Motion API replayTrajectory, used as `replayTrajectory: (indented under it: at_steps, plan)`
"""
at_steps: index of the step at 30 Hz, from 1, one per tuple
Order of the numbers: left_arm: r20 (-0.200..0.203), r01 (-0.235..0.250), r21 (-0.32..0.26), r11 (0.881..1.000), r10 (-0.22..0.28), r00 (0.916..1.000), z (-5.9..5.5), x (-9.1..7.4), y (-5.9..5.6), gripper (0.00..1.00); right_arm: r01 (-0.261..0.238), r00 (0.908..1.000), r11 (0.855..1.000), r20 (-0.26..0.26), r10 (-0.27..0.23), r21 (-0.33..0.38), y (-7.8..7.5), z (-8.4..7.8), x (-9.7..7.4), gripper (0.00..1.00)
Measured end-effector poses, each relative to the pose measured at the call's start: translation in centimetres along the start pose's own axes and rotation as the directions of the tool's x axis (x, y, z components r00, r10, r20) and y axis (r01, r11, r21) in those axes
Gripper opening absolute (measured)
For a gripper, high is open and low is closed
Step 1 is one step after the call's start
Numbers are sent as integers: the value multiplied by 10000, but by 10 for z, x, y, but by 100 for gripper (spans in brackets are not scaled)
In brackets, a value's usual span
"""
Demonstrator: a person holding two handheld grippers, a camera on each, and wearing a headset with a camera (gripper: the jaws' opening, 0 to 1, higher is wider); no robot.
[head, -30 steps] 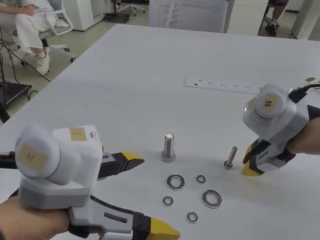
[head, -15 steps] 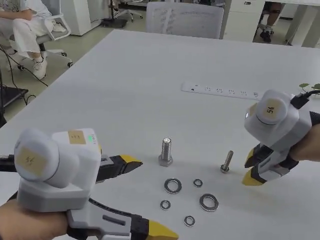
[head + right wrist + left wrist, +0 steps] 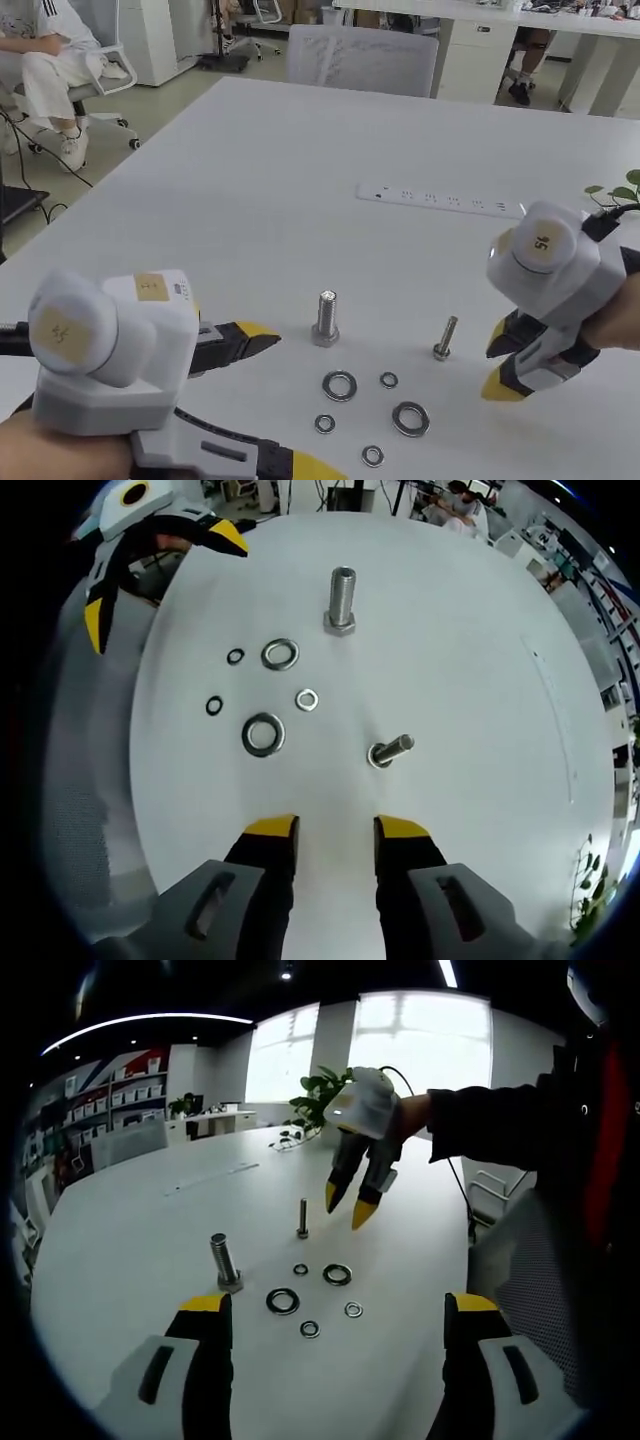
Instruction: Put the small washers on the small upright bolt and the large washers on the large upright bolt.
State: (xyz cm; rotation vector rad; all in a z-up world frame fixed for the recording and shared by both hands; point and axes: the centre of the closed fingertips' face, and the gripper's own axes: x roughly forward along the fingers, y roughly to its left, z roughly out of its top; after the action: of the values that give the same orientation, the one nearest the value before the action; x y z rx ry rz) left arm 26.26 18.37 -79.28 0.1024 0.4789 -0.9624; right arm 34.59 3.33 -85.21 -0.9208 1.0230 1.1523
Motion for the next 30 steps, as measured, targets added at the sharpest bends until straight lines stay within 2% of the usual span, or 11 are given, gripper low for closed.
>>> replayTrajectory:
  at_steps: [14, 22, 30]
  plan:
    - [235, -13, 149, 9999, 10, 9997, 7, -3, -2, 87, -212, 9997, 9991, 143, 217, -380, 23, 17, -3, 34]
    - [338, -91, 216, 9997, 84, 9994, 11, -7, -2, 87, -420, 9988, 9961, 202, 436, -774, 39, 35, 3, 34]
    - [416, -199, 239, 9995, 189, 9990, 12, -10, -2, 87, -597, 9981, 9917, 113, 614, -1137, 47, 45, 9, 34]
